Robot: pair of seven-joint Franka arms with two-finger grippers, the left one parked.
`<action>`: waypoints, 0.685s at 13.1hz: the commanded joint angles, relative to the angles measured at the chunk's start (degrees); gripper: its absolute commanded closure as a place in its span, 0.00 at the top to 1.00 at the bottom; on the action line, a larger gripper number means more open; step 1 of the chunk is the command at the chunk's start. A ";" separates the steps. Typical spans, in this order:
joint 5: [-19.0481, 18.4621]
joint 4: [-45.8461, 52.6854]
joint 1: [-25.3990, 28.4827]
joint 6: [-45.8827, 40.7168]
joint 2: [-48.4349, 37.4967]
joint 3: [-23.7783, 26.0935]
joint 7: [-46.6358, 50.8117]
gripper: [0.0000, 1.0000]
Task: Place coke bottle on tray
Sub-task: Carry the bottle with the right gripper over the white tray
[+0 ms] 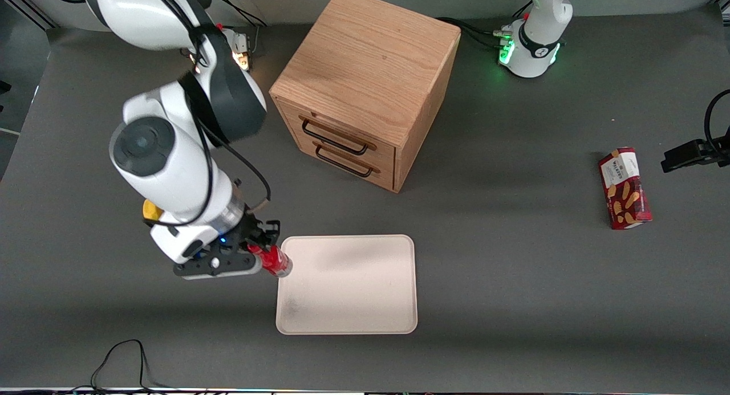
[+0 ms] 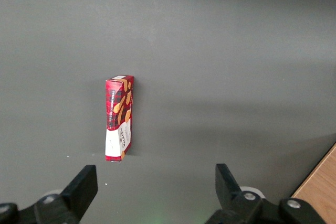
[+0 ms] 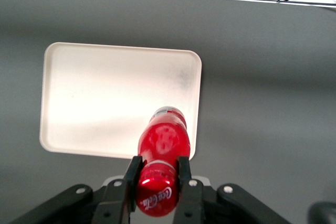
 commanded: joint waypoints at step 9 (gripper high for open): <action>0.62 -1.62 -1.36 18.36 12.35 0.50 -2.52 0.00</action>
